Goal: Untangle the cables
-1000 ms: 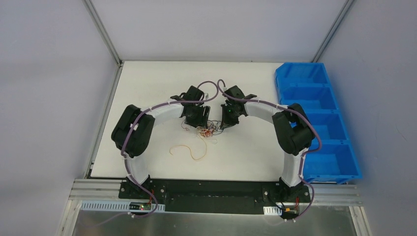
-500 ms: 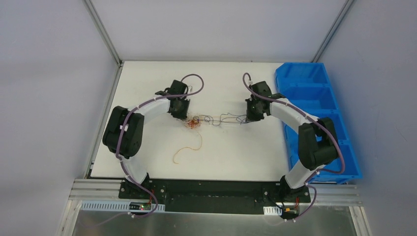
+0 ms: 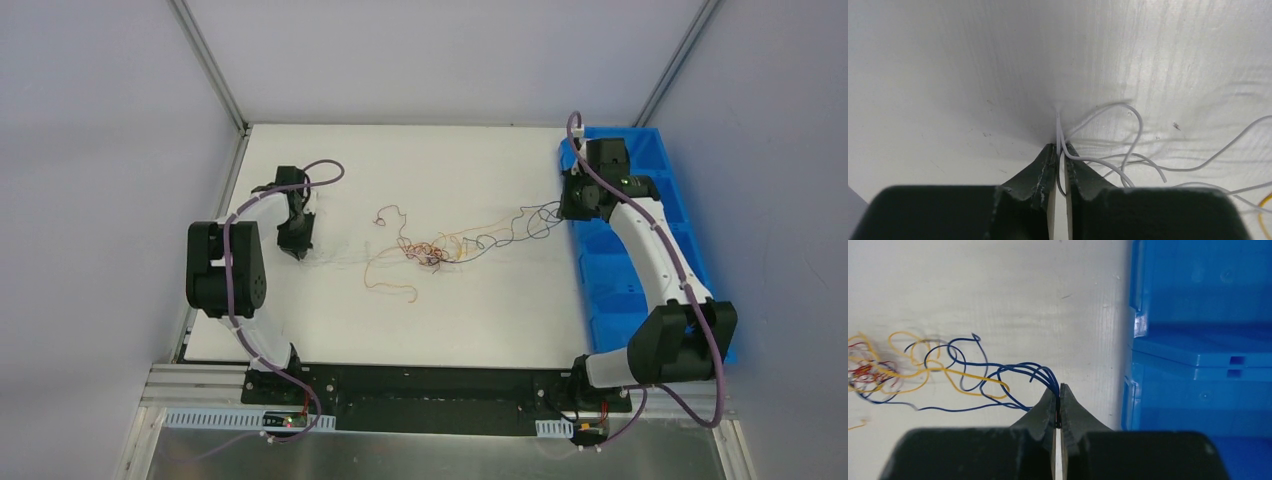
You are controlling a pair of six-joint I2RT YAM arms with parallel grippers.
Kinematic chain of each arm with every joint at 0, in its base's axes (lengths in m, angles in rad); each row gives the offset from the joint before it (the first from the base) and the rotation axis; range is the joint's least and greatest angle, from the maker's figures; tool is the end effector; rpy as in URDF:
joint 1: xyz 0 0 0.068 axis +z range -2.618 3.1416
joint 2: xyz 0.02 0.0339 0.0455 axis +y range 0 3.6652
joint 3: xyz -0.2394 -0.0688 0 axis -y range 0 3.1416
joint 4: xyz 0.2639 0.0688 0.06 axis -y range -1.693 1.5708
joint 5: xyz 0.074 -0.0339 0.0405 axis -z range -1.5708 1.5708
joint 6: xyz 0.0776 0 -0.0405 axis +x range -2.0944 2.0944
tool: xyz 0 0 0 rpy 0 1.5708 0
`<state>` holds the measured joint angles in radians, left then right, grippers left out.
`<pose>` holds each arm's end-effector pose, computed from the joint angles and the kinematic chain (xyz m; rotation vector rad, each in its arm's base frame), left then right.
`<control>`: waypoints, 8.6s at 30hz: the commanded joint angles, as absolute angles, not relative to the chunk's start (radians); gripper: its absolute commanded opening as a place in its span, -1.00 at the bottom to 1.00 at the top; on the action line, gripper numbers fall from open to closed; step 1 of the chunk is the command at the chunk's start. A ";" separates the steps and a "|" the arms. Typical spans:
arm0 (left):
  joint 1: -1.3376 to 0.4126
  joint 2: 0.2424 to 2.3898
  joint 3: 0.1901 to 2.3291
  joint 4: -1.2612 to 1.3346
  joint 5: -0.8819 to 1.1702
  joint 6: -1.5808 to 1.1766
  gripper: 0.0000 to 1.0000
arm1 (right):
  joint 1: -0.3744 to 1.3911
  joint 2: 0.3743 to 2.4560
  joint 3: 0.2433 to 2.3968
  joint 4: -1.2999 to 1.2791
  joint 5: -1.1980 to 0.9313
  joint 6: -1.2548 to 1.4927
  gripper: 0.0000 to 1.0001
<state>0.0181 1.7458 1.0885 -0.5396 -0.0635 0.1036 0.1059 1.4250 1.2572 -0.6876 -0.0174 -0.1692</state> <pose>0.3624 0.0115 0.0945 0.1017 2.7680 0.1197 0.3527 0.0389 0.2510 -0.3405 2.4020 -0.0076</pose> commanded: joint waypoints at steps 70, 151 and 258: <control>0.093 1.608 1.145 -0.479 0.538 -0.108 -1.00 | 0.328 1.755 1.230 -0.710 -0.251 -0.106 -1.00; 0.162 1.715 2.489 -0.416 1.028 -0.627 -1.00 | 0.636 1.697 0.967 -0.021 -0.566 -0.454 -1.00; -0.082 1.465 1.704 -0.553 0.851 -0.176 0.98 | -0.159 1.990 2.250 -0.612 -0.539 -0.426 -1.00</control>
